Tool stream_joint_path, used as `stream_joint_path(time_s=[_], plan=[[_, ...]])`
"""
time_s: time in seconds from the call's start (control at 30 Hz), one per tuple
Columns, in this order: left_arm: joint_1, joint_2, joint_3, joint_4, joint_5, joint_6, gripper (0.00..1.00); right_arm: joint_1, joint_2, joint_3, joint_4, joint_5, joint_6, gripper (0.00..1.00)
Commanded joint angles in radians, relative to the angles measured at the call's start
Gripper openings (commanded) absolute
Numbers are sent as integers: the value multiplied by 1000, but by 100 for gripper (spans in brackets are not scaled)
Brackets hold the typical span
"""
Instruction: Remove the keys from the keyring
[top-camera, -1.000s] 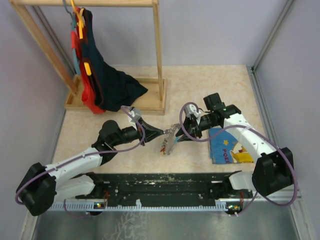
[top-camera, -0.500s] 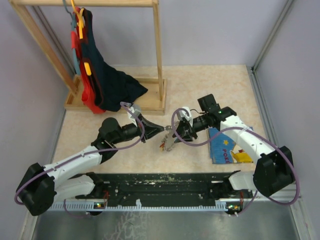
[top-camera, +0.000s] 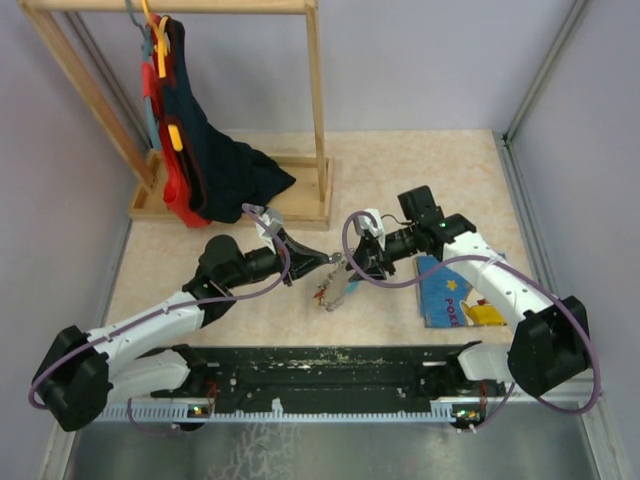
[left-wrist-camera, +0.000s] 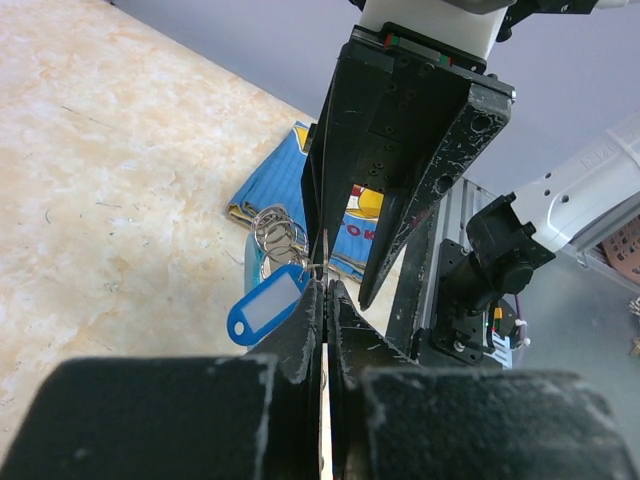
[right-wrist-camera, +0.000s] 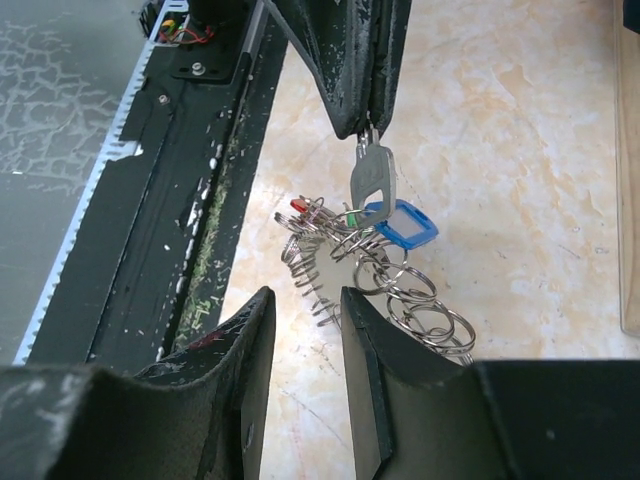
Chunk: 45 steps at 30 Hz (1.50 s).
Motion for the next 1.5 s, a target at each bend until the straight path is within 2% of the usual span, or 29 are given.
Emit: stream_joint_path(time_s=[0.0, 0.37, 0.63, 0.77, 0.9, 1.1, 1.47], plan=[[-10, -16, 56, 42, -16, -12, 0, -6, -38, 30, 60, -4, 38, 34], [-29, -16, 63, 17, -62, -13, 0, -7, -47, 34, 89, 5, 92, 34], [-30, -31, 66, -6, -104, -18, 0, -36, -64, 67, -101, 46, -131, 34], [-30, -36, 69, -11, -113, -26, 0, -43, -76, 78, -140, -2, -172, 34], [-35, -39, 73, -20, -135, -37, 0, -41, -79, 50, -54, -27, -89, 34], [-53, -36, 86, -40, -176, -46, 0, -33, -81, 13, 156, 52, 140, 32], [-67, -10, 108, -45, -205, -59, 0, -1, -73, -7, 206, 74, 178, 32]])
